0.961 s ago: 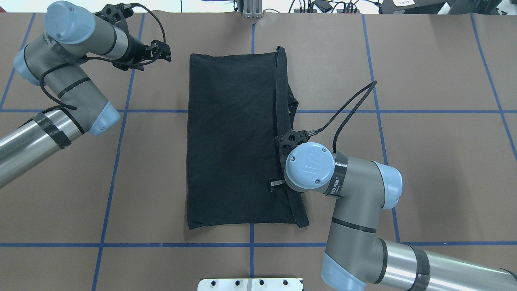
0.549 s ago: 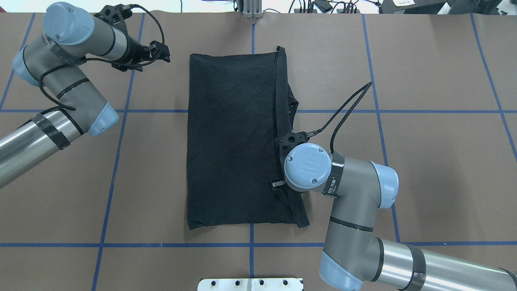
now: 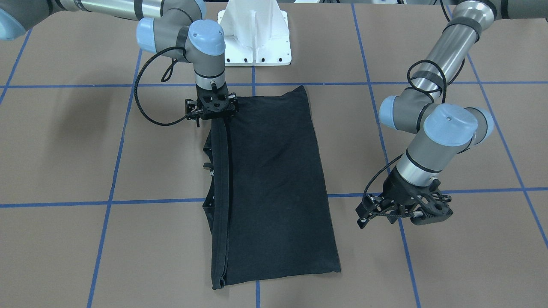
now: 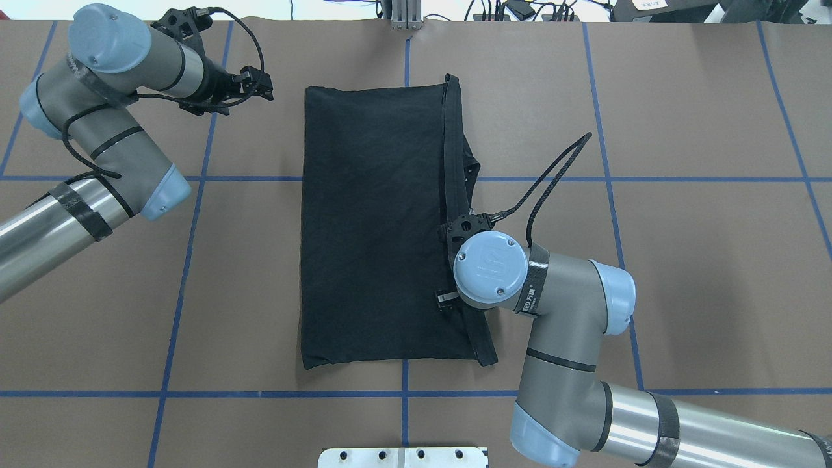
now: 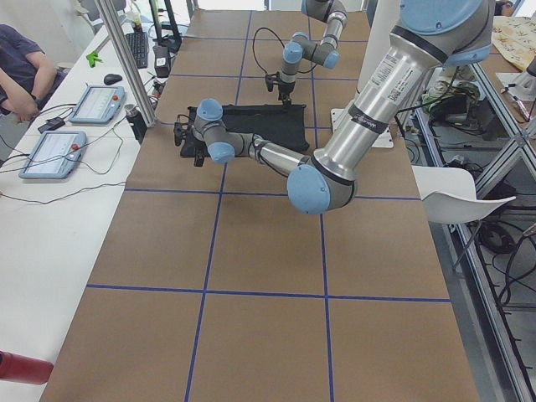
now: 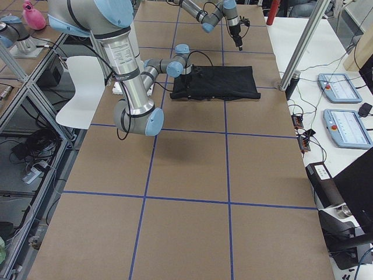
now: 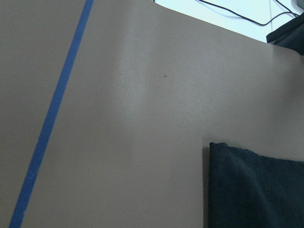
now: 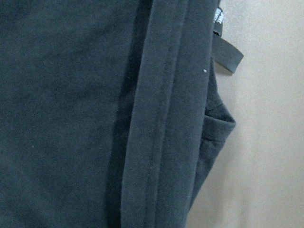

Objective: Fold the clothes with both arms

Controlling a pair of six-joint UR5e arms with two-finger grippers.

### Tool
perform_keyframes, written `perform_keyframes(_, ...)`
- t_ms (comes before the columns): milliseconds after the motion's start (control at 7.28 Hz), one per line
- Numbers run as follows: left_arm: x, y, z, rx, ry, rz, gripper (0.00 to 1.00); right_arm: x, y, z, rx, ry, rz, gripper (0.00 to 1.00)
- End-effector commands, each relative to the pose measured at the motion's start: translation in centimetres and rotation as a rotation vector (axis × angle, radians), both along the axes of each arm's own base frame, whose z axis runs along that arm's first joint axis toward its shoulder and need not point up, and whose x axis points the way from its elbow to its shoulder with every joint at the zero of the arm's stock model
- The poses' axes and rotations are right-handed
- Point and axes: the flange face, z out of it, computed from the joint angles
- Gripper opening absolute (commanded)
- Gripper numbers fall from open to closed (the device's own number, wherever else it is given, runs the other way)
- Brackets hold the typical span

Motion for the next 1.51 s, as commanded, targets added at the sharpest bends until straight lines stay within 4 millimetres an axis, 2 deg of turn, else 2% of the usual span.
perform_keyframes(0,0.0,0.0,0.0,-0.001,0.0,-0.002,1.0,0.0,-0.2,0.3,-0.002,0.015,-0.001,1.0)
perform_keyframes(412,0.2,0.1,-0.2,-0.005,0.005,-0.002,1.0,0.1,-0.5,1.2,0.008,0.063,-0.031,1.0)
perform_keyframes(824,0.1,0.2,-0.5,-0.005,0.011,-0.005,1.0,1.8,-2.5,1.2,0.023,0.077,-0.04,1.0)
perform_keyframes(1099,0.0,0.3,-0.6,-0.003,0.014,-0.006,1.0,2.9,-3.3,1.6,0.024,0.115,-0.05,1.0)
perform_keyframes(1236,0.0,0.4,-0.2,-0.007,0.011,-0.006,1.0,3.9,-3.5,2.0,0.029,0.128,-0.06,1.0)
perform_keyframes(1373,0.0,0.4,-0.3,-0.006,0.012,-0.006,1.0,4.7,-3.4,3.4,0.03,0.161,-0.077,1.0)
